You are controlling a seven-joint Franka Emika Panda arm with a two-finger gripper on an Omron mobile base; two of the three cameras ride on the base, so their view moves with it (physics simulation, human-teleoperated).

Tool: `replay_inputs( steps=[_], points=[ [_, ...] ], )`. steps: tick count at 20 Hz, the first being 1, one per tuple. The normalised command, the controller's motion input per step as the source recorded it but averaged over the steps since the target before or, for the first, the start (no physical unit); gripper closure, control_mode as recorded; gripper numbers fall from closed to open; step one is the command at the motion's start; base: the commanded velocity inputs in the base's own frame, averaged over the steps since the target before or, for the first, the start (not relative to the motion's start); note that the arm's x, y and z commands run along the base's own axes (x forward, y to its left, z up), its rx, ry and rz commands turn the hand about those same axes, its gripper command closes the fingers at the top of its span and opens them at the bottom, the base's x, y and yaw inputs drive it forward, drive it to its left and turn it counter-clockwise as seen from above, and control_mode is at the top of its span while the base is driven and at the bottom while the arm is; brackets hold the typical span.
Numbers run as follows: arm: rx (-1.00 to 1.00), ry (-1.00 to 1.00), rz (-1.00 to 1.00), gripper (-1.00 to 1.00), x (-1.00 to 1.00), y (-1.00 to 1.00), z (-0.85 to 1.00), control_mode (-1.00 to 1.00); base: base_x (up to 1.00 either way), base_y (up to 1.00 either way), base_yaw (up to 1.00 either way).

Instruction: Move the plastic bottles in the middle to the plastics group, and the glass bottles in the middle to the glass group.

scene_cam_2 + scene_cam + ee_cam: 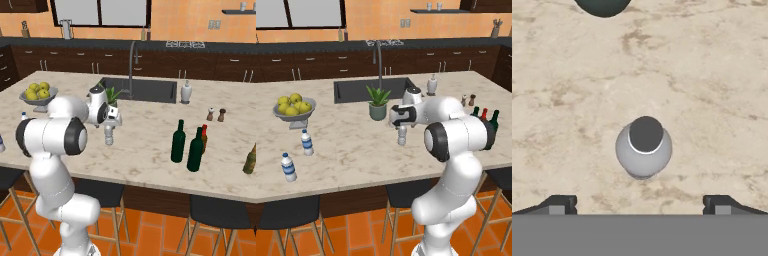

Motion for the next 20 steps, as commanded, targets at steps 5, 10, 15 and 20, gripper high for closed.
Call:
replay_inputs(
  steps=[5, 10, 15, 20],
  points=[
    [0.0, 0.0, 0.0, -1.0, 0.18, 0.0, -0.09, -1.0, 0.0, 0.0, 0.0],
    [0.0, 0.0, 0.0, -1.0, 0.2, 0.0, -0.08, -1.0, 0.0, 0.0, 0.0],
    [0.0, 0.0, 0.0, -1.0, 0.13, 0.0, -0.09, -1.0, 0.0, 0.0, 0.0],
    [-0.01, 0.0, 0.0, -1.0, 0.08, 0.0, -0.06, -1.0, 0.0, 0.0, 0.0]
  ],
)
